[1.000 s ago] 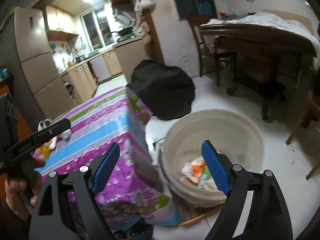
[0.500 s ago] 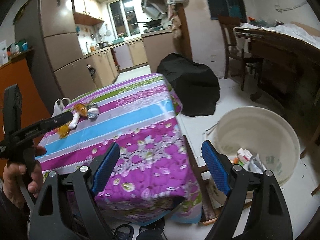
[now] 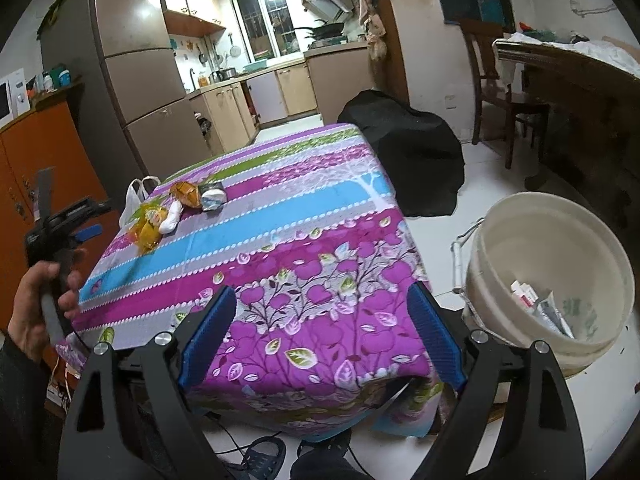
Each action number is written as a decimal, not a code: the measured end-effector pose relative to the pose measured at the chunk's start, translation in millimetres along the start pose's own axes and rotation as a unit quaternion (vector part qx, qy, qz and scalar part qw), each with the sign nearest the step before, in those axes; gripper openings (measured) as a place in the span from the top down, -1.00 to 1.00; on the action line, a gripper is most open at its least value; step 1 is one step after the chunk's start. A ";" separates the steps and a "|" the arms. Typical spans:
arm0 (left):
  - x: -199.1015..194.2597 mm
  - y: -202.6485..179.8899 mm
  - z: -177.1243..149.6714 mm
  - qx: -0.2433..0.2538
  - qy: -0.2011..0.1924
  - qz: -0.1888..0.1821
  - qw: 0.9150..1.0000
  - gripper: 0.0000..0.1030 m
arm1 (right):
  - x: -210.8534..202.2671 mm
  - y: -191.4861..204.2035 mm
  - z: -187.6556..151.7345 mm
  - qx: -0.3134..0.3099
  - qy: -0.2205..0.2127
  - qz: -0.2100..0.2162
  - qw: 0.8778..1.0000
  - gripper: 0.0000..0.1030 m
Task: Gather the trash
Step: 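Grasp the yellow snack wrapper with the left tool while the right tool grasps the black tissue pack, then carry the yellow wrapper and black tissue pack over the white basin with both tools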
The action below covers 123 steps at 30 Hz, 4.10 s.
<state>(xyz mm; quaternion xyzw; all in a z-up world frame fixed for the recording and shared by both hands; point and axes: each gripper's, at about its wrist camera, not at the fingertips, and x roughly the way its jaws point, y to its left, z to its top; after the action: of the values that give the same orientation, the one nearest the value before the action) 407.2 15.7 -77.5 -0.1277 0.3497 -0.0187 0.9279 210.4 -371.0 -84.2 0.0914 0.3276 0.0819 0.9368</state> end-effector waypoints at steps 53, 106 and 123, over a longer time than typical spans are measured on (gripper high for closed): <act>59.6 43.2 -13.6 0.040 0.068 -0.024 0.997 -0.02 | 197.3 154.9 97.0 -0.233 0.139 0.097 0.958 0.25; -89.4 -315.9 -79.8 0.227 -0.073 -0.233 0.943 0.26 | -80.7 -50.0 86.9 -0.039 -0.111 -0.168 0.979 0.29; -20.6 -492.7 -116.8 0.287 0.027 -0.292 0.912 0.26 | -85.6 -183.3 85.0 0.048 -0.043 -0.218 0.974 0.29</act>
<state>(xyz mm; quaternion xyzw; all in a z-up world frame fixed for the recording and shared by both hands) 342.2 -484.2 -25.5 0.0484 0.3016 -0.3920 0.8678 214.9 -577.1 -8.8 0.0665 0.3023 -0.1438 0.9400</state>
